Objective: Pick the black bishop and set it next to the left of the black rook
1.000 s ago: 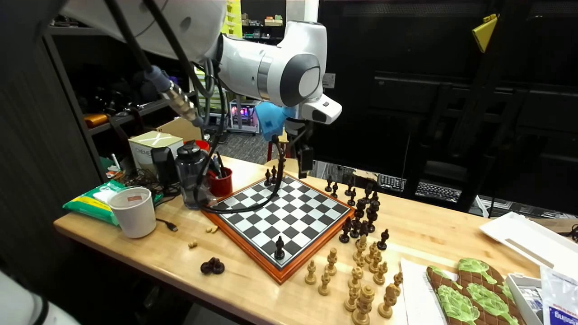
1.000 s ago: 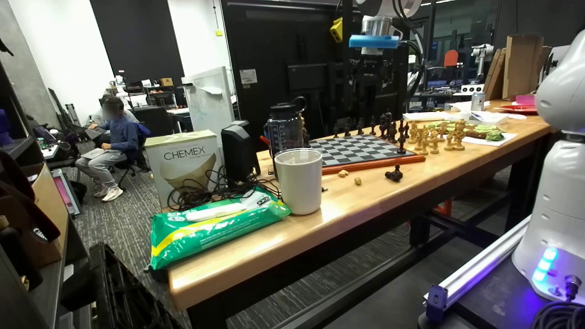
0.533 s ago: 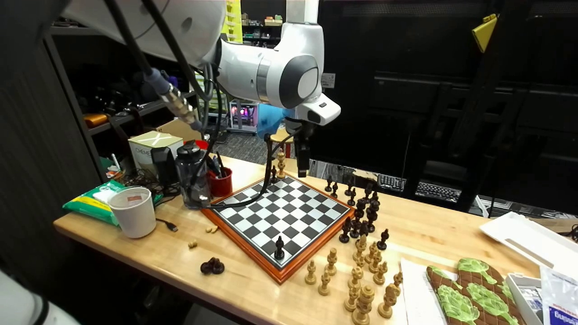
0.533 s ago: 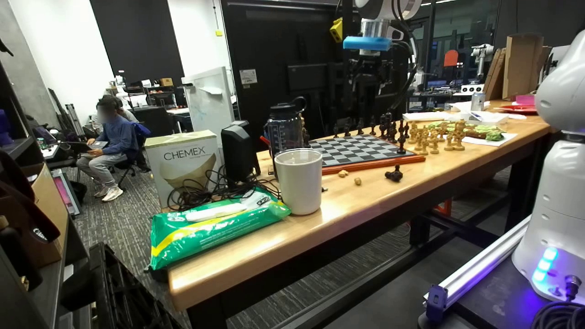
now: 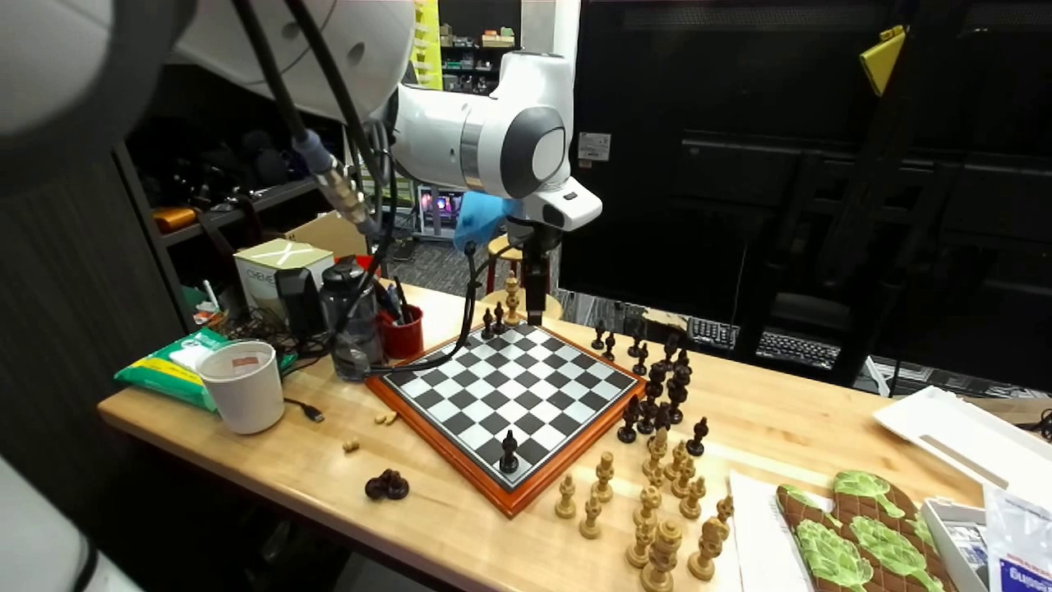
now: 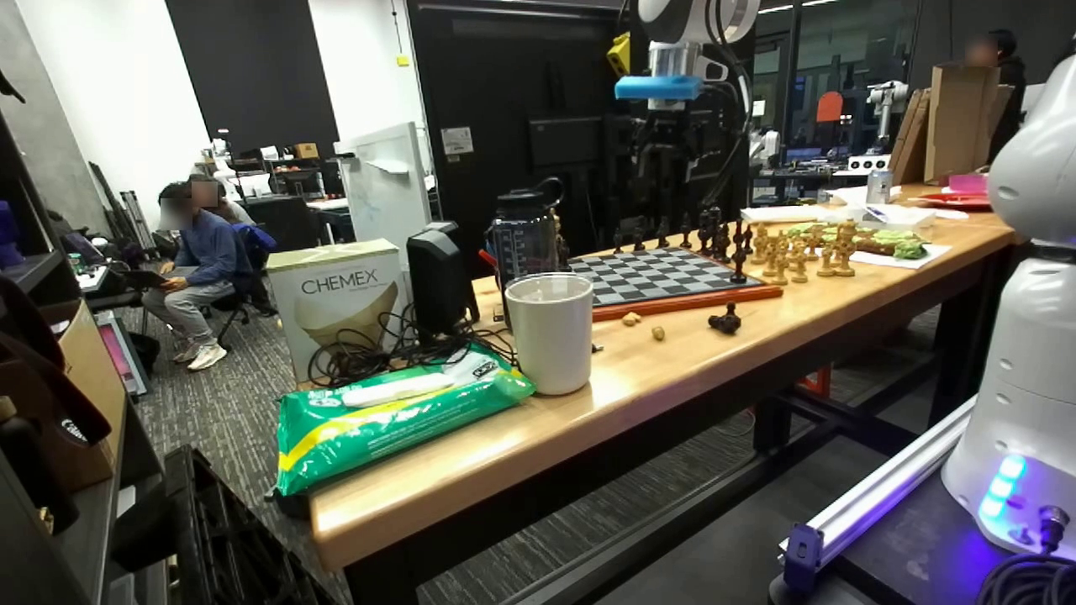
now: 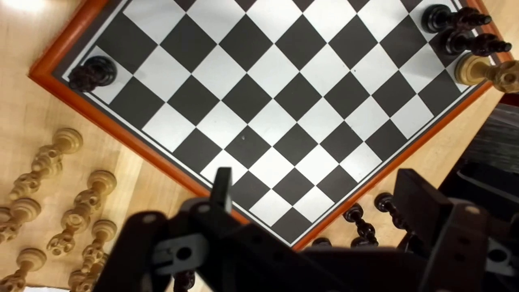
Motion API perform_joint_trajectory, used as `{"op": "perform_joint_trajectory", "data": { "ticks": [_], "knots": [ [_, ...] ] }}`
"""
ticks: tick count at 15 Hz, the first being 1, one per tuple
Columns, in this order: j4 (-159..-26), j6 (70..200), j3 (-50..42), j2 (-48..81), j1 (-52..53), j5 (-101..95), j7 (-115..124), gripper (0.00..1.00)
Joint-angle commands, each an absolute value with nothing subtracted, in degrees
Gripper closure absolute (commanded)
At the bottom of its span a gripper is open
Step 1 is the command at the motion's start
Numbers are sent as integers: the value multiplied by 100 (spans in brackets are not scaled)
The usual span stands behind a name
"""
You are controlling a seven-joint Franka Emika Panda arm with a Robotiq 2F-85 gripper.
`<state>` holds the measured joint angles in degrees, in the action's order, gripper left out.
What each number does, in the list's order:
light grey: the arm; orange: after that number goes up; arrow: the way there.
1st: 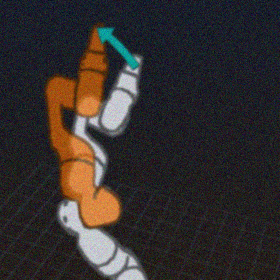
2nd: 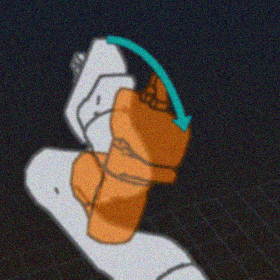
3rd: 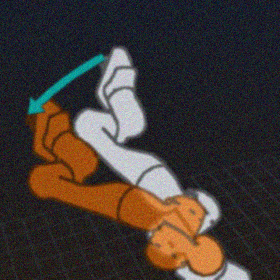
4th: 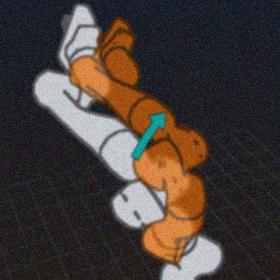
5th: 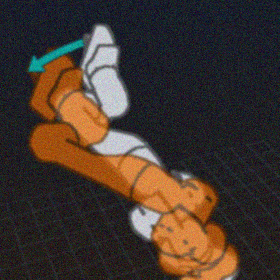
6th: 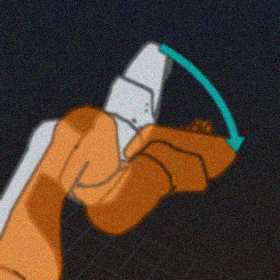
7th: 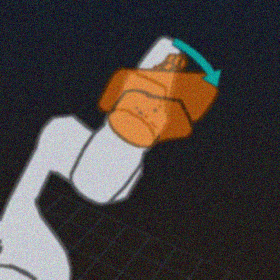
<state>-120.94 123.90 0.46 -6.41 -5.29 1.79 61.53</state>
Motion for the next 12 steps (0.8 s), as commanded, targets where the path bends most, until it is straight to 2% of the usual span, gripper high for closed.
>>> {"op": "perform_joint_trajectory", "data": {
  "ticks": [1, 12],
  "knots": [
    [-11672, 11783, -40, -477, -509, 123, 6295, 0],
    [-11125, 10893, -350, -506, -598, 183, 5990, 0]
  ]
}}
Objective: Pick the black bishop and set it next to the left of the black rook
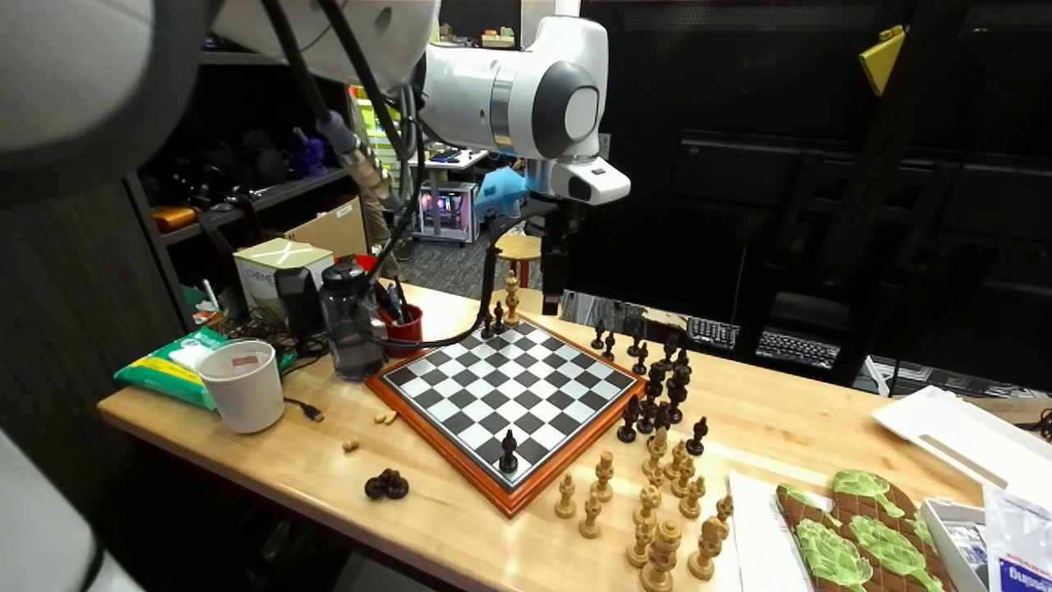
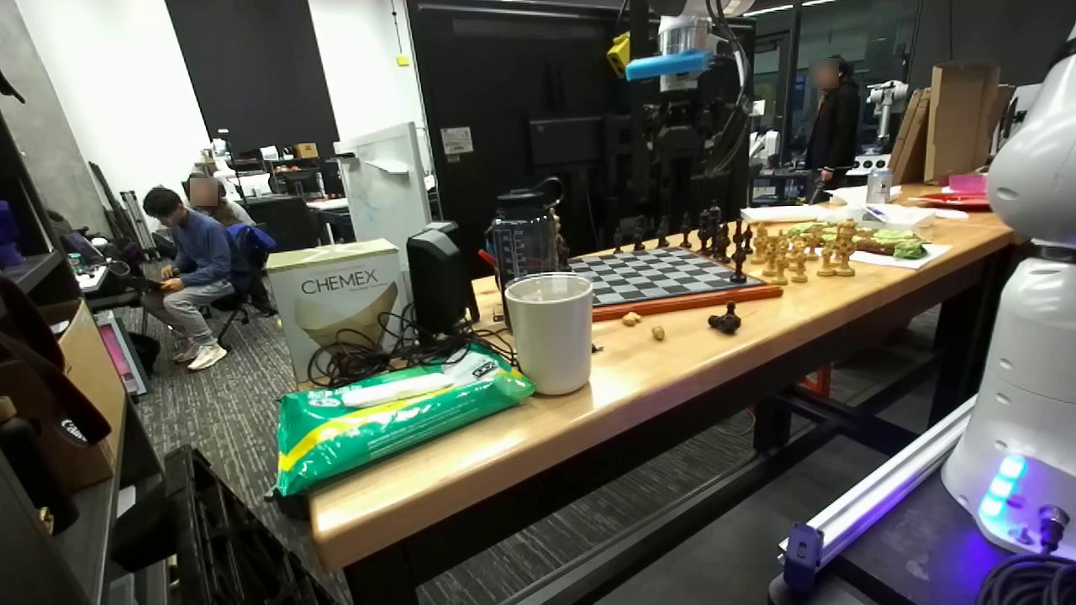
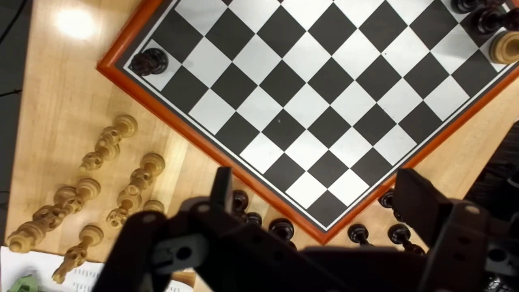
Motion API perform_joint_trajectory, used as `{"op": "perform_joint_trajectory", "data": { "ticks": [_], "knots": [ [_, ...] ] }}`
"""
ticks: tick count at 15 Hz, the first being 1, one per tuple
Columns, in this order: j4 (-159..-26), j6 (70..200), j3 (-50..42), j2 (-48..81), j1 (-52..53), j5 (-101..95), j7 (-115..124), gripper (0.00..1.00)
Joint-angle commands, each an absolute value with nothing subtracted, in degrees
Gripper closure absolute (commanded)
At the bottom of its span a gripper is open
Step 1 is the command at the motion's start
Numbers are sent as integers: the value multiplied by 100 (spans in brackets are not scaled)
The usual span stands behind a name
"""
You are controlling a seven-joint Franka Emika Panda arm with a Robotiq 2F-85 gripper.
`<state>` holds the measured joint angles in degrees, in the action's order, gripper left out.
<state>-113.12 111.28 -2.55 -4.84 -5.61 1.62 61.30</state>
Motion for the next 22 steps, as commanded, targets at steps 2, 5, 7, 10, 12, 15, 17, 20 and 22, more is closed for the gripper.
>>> {"op": "perform_joint_trajectory", "data": {
  "ticks": [2, 5, 7, 10, 12, 15, 17, 20, 22],
  "knots": [
    [-11033, 10832, -407, -493, -627, 179, 5927, 0],
    [-10879, 10705, -490, -456, -668, 179, 5807, 0],
    [-10793, 10640, -536, -426, -693, 187, 5722, 0],
    [-10628, 10520, -606, -322, -742, 208, 5551, 0],
    [-10543, 10405, -620, -295, -745, 153, 5513, 0],
    [-10677, 10573, -619, -324, -735, 165, 5582, 0],
    [-10651, 10549, -621, -305, -733, 165, 5572, 0],
    [-10637, 10537, -620, -303, -733, 165, 5571, 0],
    [-10636, 10534, -620, -303, -732, 165, 5571, 0]
  ]
}}
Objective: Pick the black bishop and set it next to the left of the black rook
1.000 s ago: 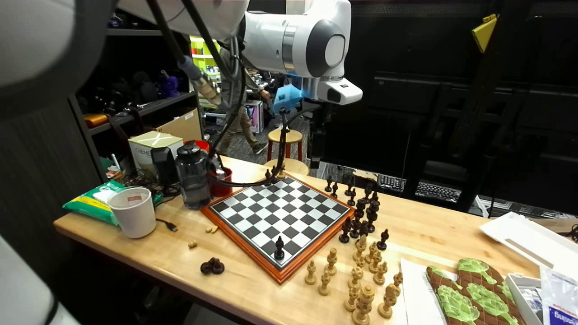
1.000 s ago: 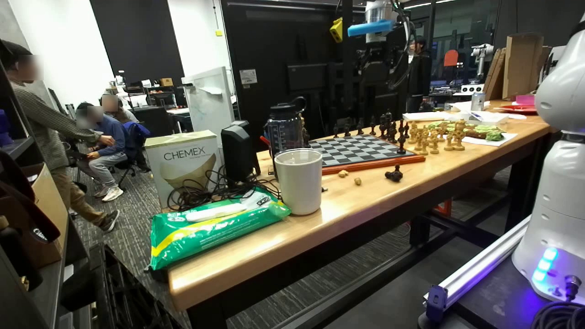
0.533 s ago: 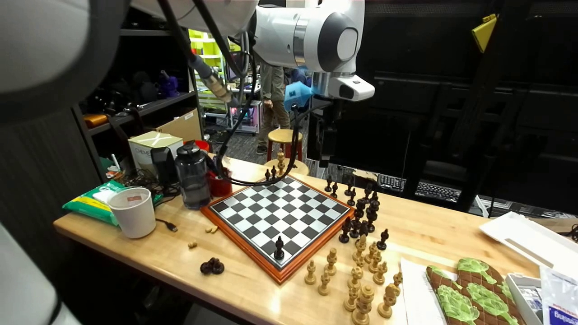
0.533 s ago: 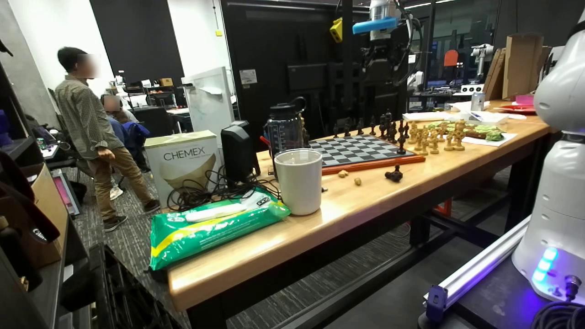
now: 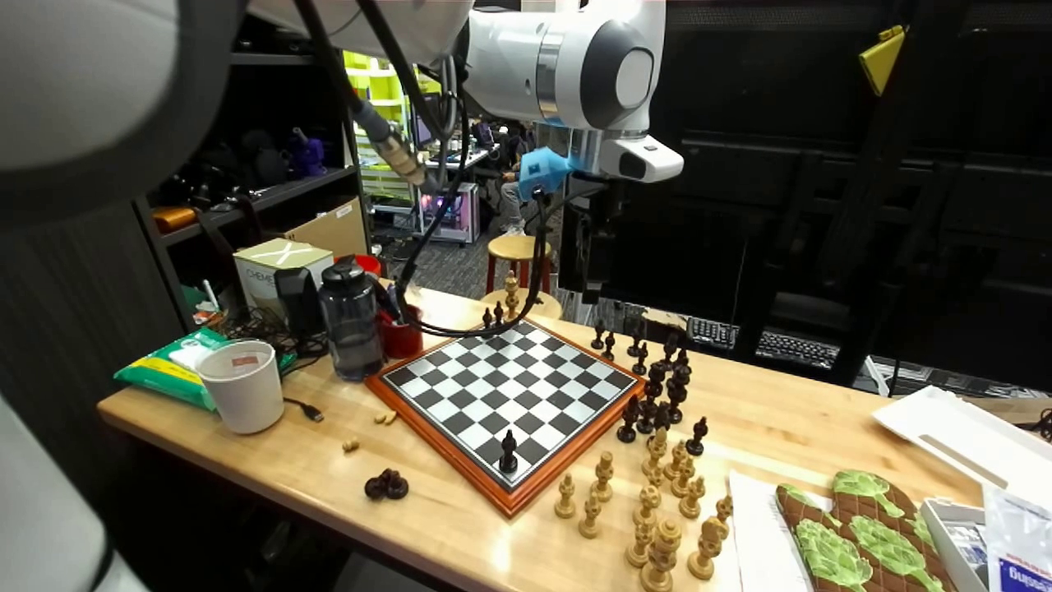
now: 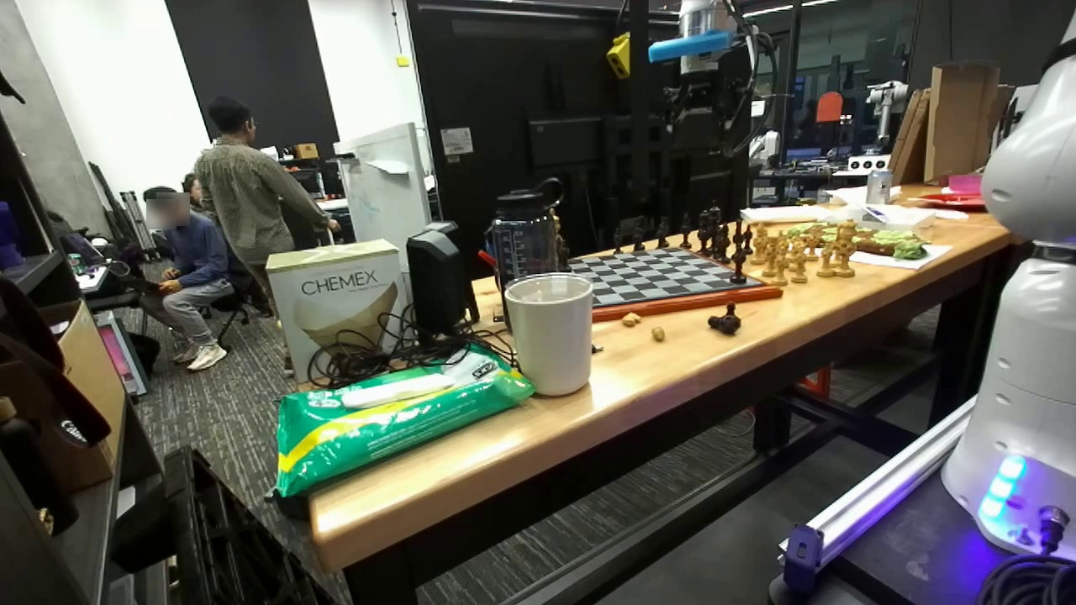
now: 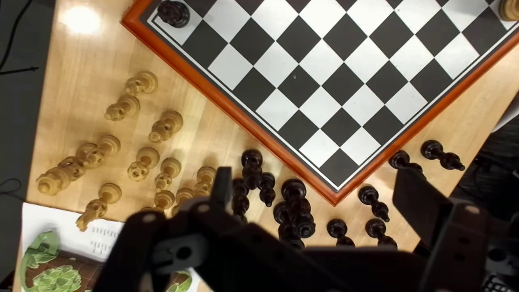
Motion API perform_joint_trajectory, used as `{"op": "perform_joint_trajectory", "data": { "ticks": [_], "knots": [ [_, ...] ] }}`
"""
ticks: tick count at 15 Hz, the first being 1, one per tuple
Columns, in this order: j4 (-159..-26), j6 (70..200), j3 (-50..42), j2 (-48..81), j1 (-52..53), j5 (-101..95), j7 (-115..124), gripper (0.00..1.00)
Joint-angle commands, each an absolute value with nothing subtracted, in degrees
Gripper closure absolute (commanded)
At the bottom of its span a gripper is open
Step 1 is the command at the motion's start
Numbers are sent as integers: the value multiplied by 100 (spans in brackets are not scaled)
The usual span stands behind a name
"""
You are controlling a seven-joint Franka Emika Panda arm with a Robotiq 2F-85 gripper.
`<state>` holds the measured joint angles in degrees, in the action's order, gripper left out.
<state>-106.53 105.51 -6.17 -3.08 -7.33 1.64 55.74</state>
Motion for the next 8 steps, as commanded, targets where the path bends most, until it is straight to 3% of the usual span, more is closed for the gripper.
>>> {"op": "perform_joint_trajectory", "data": {
  "ticks": [1, 8],
  "knots": [
    [-10636, 10534, -620, -303, -732, 165, 5570, 0],
    [-10621, 10565, -607, -282, -720, 171, 5628, 0]
  ]
}}
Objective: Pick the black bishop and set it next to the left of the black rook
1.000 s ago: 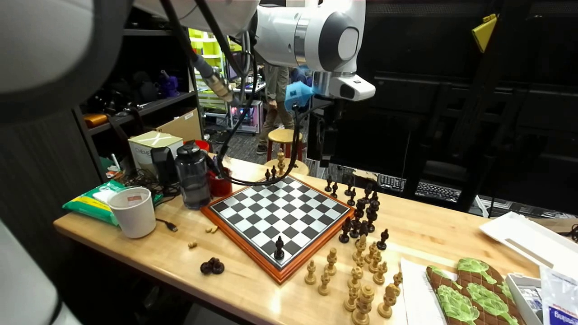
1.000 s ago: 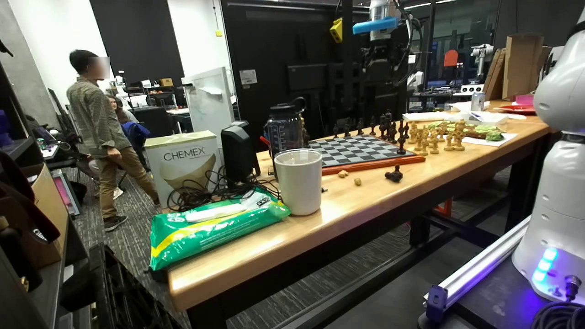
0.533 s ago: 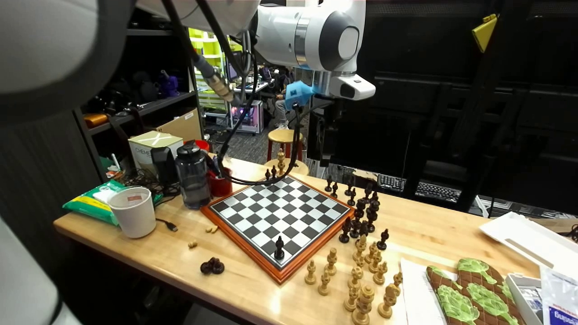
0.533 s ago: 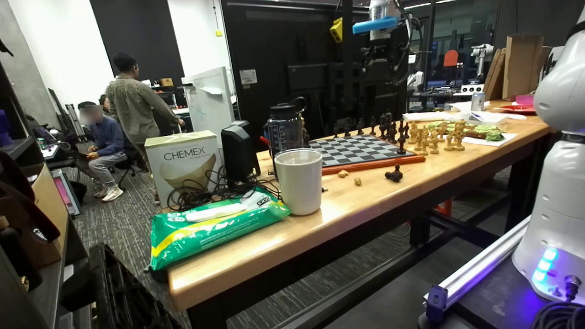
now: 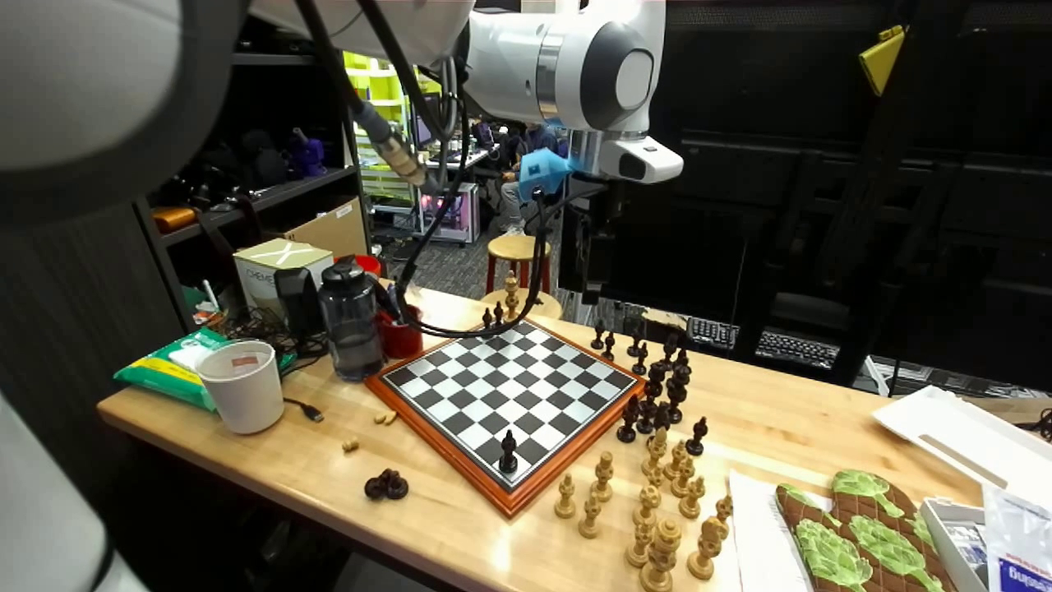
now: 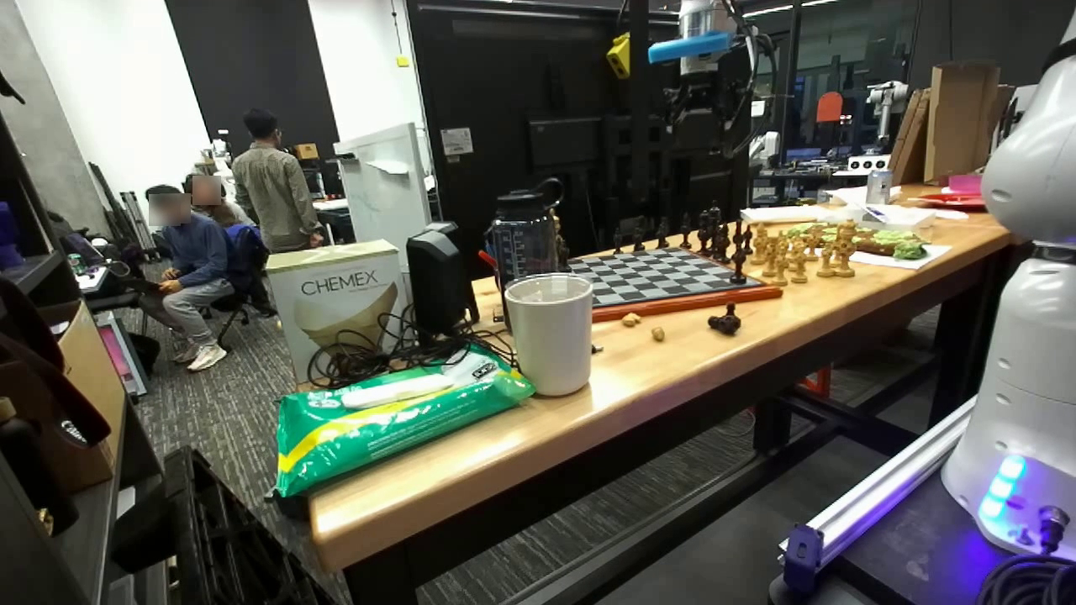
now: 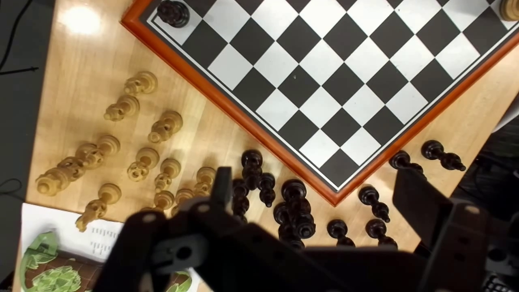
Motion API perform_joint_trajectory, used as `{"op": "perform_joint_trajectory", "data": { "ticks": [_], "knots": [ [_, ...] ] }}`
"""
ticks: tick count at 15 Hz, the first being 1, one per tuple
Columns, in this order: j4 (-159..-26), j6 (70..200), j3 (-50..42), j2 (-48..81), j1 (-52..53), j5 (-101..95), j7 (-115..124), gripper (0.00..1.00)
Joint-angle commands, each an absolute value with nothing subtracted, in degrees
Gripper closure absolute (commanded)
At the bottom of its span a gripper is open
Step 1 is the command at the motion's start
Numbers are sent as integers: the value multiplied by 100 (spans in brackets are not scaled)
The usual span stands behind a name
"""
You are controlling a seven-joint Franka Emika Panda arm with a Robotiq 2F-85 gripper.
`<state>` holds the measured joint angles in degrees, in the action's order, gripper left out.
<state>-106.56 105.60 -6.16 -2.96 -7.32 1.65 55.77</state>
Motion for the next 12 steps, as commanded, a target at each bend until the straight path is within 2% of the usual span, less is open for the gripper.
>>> {"op": "perform_joint_trajectory", "data": {
  "ticks": [1, 12],
  "knots": [
    [-10598, 10560, -611, -255, -723, 158, 5637, 0],
    [-9714, 10343, -880, 369, -864, 280, 5157, 0]
  ]
}}
